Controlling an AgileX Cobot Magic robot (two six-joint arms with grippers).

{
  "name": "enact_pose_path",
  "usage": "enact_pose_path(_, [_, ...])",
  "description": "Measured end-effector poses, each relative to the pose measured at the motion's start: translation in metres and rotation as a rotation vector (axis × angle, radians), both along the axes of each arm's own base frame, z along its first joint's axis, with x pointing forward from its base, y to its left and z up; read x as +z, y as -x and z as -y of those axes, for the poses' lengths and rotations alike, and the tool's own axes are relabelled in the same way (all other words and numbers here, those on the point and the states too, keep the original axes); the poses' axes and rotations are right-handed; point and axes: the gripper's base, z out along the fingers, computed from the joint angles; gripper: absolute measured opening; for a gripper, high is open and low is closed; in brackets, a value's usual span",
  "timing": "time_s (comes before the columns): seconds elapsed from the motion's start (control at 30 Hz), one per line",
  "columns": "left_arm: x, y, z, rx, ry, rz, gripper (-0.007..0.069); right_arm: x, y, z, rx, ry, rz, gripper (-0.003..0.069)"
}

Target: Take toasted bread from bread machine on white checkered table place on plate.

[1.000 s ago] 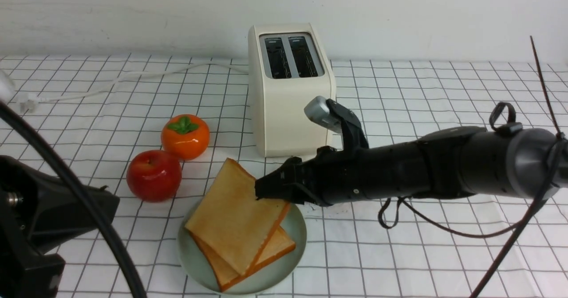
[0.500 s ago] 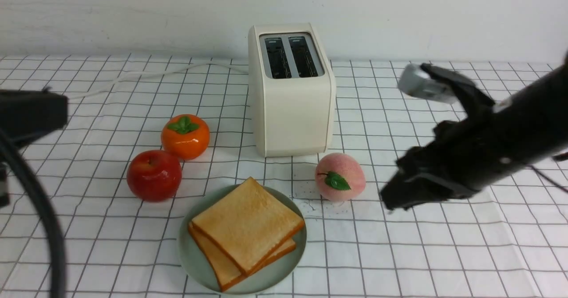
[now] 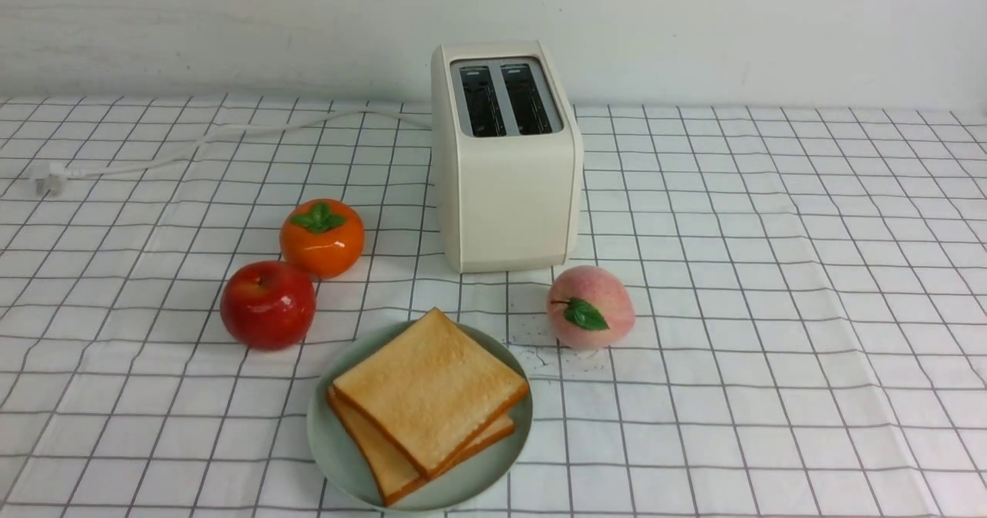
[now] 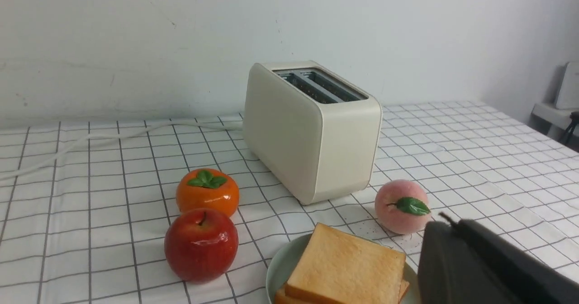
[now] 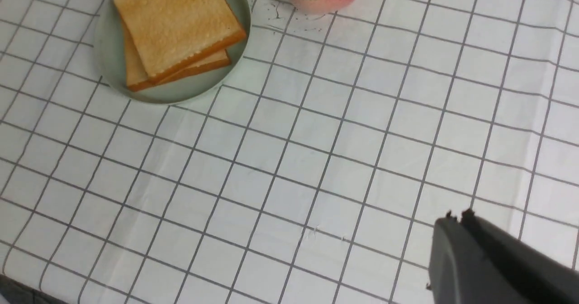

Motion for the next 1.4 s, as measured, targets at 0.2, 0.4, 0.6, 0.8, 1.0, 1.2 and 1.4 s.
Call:
enact_pose_path(0.2, [-0.025, -0.014, 0.004, 0.011, -0.006, -0.031, -0.0013, -0.042, 0.031, 0.012, -0.070, -0.051, 0.051, -0.0001])
enact_pose_path(0.4, [-0.032, -0.023, 0.007, 0.013, -0.023, -0.081, -0.0013, -0.089, 0.022, 0.012, -0.146, -0.155, 0.200, 0.0004])
enact_pose_path(0.6, [-0.032, -0.023, 0.007, 0.013, -0.025, -0.086, -0.0013, -0.128, 0.011, 0.011, -0.176, -0.168, 0.210, 0.0014])
enact_pose_path(0.8, [-0.032, -0.023, 0.007, 0.013, -0.025, -0.087, -0.0013, -0.162, 0.011, 0.011, -0.182, -0.130, 0.126, 0.0020])
enact_pose_path(1.0, [-0.032, -0.023, 0.007, 0.013, -0.026, -0.087, -0.0013, -0.164, 0.011, 0.020, -0.201, -0.042, 0.252, 0.0001])
enact_pose_path(1.2, [-0.032, -0.023, 0.007, 0.013, -0.026, -0.089, -0.0013, -0.197, 0.021, 0.034, -0.334, -0.032, 0.498, -0.0020])
enact_pose_path(1.4, [-0.033, -0.023, 0.007, 0.012, -0.027, -0.094, -0.0013, -0.218, 0.028, 0.040, -0.404, 0.007, 0.501, -0.0020])
